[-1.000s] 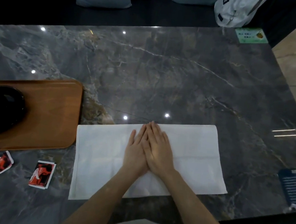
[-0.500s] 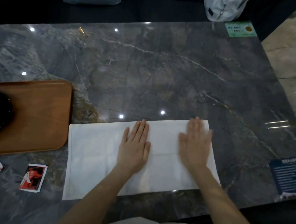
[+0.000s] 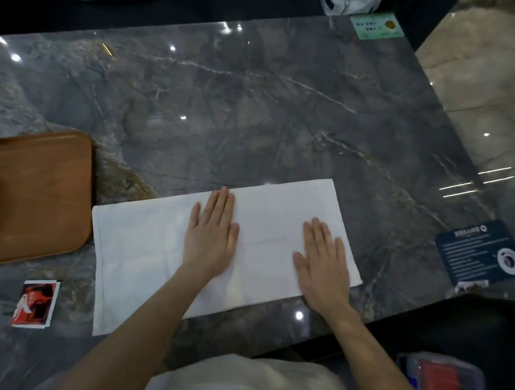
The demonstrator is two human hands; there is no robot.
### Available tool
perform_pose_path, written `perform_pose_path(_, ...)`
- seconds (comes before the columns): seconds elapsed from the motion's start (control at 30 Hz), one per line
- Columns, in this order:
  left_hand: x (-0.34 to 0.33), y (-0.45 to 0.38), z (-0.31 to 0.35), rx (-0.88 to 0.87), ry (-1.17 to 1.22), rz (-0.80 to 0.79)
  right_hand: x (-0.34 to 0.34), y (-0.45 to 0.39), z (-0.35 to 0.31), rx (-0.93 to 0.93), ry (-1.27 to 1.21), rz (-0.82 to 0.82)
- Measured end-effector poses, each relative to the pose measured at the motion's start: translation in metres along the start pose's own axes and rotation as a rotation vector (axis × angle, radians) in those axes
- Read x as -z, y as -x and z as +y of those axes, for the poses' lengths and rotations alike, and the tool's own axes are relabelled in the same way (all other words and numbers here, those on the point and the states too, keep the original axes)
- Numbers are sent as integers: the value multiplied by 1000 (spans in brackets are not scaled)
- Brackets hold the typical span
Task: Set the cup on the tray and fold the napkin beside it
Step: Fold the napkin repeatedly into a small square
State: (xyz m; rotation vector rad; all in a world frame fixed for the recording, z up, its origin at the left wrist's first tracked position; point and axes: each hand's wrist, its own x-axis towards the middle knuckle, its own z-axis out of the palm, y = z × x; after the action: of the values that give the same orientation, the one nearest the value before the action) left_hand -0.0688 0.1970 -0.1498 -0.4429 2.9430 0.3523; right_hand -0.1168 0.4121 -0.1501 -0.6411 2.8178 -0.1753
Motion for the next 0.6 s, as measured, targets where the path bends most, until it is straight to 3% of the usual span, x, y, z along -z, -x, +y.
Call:
perform_pose_path(0.13,-1,1,0,-6,1,5,9,4,25,19,6,-61)
perform_pose_path(0.3,-2,0,2,-12,15,16,18,-7,-23,-117,-136,178)
perform_pose_path(0.47,-1,1,4,-11,-24,-4,20,-36,-108,206,-273,54)
perform_pose_path(0.6,3,0,4,-23,-11,-20,2,-51,-125,230,-247,8)
